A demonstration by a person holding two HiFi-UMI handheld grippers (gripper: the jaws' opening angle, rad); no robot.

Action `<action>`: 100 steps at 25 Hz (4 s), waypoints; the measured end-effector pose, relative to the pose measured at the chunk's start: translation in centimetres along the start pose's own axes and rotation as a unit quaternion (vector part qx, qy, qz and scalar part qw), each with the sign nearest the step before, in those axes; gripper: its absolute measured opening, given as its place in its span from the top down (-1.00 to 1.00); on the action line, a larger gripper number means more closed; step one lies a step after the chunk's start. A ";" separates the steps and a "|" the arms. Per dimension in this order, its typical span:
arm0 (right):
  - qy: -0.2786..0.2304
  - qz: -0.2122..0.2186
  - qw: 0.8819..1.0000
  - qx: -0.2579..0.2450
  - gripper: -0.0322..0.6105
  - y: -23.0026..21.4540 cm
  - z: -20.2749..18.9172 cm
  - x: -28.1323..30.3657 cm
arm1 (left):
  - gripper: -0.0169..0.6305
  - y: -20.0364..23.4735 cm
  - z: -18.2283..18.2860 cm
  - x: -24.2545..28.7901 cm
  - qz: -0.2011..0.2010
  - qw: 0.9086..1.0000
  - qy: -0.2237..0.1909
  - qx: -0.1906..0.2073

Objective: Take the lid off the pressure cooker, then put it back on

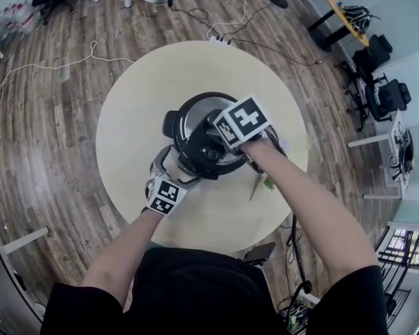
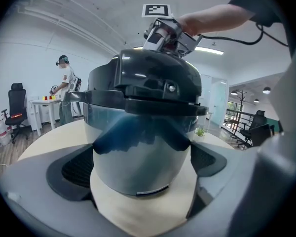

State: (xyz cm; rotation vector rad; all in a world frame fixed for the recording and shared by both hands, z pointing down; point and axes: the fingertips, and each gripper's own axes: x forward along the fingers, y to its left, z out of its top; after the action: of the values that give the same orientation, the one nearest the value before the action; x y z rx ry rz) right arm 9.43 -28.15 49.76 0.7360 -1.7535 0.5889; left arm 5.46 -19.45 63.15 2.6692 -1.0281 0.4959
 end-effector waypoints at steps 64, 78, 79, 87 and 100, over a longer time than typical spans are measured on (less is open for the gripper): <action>0.074 0.022 0.996 0.039 0.00 13.5 -27.0 1.1 | -0.88 0.1 0.4 -0.8 0.002 1.000 0.001 0.007; 0.113 0.016 0.991 0.073 0.00 15.3 -28.7 12.6 | -0.88 -0.1 0.4 -0.8 0.003 1.000 0.001 0.008; 0.111 0.022 0.990 0.079 0.00 15.4 -28.7 12.7 | -0.88 -0.1 0.3 -0.9 0.004 1.000 0.001 0.009; 0.114 0.031 0.990 0.079 0.00 15.3 -28.5 12.1 | -0.87 0.1 0.9 -0.8 0.003 1.000 0.001 0.008; 0.093 0.067 0.990 0.081 0.01 13.4 -27.9 3.1 | -0.88 0.1 0.7 -0.7 0.003 1.000 0.002 0.009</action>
State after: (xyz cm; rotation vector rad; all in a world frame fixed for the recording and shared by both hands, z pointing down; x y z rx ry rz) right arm 17.21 0.10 60.24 0.6550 -1.6039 0.8712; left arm 5.07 -19.28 62.25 2.6794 -1.0367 0.5138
